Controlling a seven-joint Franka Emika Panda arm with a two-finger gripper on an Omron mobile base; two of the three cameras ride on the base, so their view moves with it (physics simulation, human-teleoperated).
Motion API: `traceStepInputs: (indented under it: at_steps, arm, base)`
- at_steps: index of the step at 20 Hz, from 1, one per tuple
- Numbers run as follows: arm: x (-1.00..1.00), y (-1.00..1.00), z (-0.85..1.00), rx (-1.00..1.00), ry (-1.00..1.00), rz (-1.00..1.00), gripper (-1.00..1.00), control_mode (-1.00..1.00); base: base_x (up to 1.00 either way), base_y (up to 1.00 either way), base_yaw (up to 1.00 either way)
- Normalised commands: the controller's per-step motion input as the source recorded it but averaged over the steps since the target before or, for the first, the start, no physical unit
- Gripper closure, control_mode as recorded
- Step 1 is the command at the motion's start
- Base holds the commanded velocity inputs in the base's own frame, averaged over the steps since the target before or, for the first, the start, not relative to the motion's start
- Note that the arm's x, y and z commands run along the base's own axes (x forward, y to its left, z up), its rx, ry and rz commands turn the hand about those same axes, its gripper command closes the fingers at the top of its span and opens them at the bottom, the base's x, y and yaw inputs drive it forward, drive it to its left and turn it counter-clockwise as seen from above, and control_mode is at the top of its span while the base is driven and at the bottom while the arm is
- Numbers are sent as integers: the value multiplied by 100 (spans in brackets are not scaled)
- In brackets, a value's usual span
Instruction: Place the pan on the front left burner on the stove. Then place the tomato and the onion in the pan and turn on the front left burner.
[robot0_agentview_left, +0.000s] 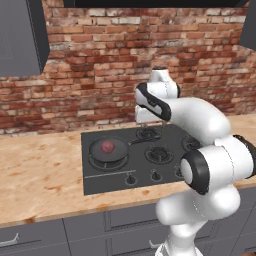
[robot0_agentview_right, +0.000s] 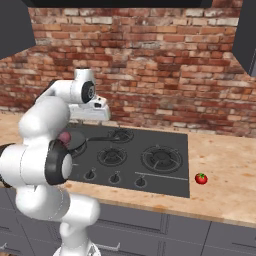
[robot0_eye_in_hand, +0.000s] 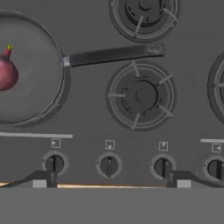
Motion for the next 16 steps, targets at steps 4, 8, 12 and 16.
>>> traceStepInputs:
  at_steps: [4,8,12,16]
  arm:
    - [-37,-100,10,0,-9,-13,-100,-100]
    - [-30,-100,10,0,-9,-12,-100,-100]
    - [-22,-97,7,0,-9,-9,-100,-100]
    - [-18,-94,0,0,-2,-8,-100,-100]
  base:
    - [0,0,0]
    - [0,0,0]
    - [0,0,0]
    - [0,0,0]
